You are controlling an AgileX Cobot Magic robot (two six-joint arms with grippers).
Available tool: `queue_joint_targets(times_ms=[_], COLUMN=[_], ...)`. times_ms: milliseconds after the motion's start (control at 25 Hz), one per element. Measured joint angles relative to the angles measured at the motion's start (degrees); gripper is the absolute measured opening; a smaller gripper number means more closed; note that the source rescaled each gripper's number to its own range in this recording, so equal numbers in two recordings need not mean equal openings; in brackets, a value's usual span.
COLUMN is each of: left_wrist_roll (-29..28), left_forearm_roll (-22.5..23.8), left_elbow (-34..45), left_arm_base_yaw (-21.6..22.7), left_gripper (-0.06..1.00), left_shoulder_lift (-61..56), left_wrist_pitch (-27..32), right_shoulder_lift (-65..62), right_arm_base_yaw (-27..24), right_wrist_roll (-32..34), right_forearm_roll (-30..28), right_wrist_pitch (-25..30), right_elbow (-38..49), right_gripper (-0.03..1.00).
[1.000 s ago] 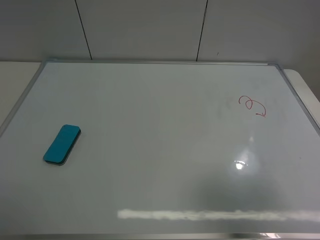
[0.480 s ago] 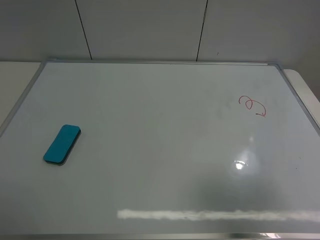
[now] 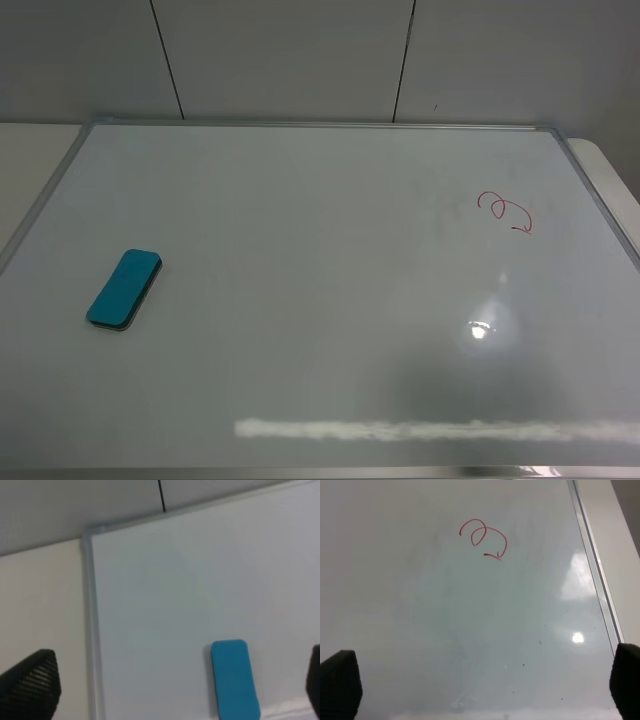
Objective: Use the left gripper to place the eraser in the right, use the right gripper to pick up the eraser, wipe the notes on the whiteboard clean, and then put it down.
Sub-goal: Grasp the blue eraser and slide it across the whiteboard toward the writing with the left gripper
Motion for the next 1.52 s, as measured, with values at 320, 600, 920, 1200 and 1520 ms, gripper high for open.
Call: queue_joint_targets(times_ms=[320,600,920,1200,1520], left_wrist_roll=[0.21,-0.85,-5.25,-10.98,-5.75], left_forearm_roll=[-3.79,-4.67,-4.72,-5.9,-14.62], left_elbow=[-8.52,-9.3,-9.3,-9.3,-9.3], left_arm_base_yaw=[0.0,0.0,0.0,0.0,0.0], left_gripper=[1.0,1.0,0.87,0.05,0.01], left_shoulder_lift=[32.65,47.32,55.95,59.04,62.23], left_wrist_pitch=[0.82,1.13,-1.85,1.19,0.05], right_shoulder_lift=[0.0,0.0,0.0,0.0,0.0], right_arm_base_yaw=[0.0,0.0,0.0,0.0,0.0], right_wrist_roll=[0.0,0.0,0.0,0.0,0.0], right_forearm_roll=[0.0,0.0,0.0,0.0,0.0], right_wrist_pitch=[0.0,0.0,0.0,0.0,0.0], right_elbow=[0.0,0.0,0.0,0.0,0.0], right_gripper=[1.0,1.0,1.0,1.0,1.0])
